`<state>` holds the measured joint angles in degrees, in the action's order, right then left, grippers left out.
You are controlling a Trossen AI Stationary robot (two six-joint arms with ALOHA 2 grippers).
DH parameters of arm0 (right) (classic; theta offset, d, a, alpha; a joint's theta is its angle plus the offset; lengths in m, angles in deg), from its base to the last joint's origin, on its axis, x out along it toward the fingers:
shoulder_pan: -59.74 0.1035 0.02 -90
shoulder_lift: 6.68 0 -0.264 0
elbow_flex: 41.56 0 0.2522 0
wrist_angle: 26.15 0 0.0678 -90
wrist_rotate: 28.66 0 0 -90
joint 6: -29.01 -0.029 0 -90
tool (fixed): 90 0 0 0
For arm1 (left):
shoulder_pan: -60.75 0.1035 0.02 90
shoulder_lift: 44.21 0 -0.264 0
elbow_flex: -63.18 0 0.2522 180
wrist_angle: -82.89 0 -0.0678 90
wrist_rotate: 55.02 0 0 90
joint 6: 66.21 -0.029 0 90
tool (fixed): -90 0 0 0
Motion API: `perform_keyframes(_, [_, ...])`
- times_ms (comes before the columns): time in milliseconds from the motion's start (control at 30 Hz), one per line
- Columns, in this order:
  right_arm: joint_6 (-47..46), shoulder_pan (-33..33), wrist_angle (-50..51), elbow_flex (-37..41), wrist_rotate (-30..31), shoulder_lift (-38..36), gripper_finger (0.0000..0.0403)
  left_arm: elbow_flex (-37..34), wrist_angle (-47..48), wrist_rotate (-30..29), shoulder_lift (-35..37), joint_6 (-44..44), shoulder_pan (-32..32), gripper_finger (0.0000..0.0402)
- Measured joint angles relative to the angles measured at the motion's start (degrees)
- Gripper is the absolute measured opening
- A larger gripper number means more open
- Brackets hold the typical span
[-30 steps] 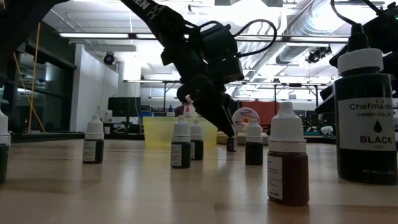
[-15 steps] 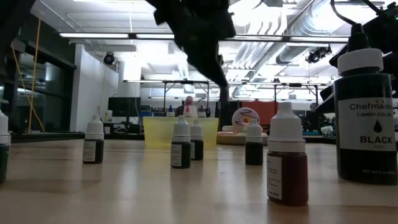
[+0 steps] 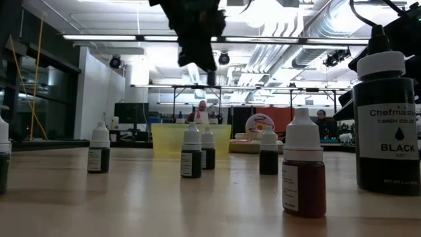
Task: Pick & Place food coloring
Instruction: Put the small black food coloring bottle into the bin
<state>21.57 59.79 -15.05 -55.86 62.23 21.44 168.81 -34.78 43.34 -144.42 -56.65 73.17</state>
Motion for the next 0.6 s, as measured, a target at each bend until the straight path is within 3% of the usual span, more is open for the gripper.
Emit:
perform_keyframes(200, [0.0,0.0,-0.1,0.0,0.0,0.0,0.0,-0.3,4.6,-7.6,0.4,7.8,5.9,0.0037])
perform_keyframes(600, [0.0,0.0,-0.1,0.0,0.0,0.0,0.0,-10.8,-10.7,-13.4,0.0,13.4,13.4,0.0037])
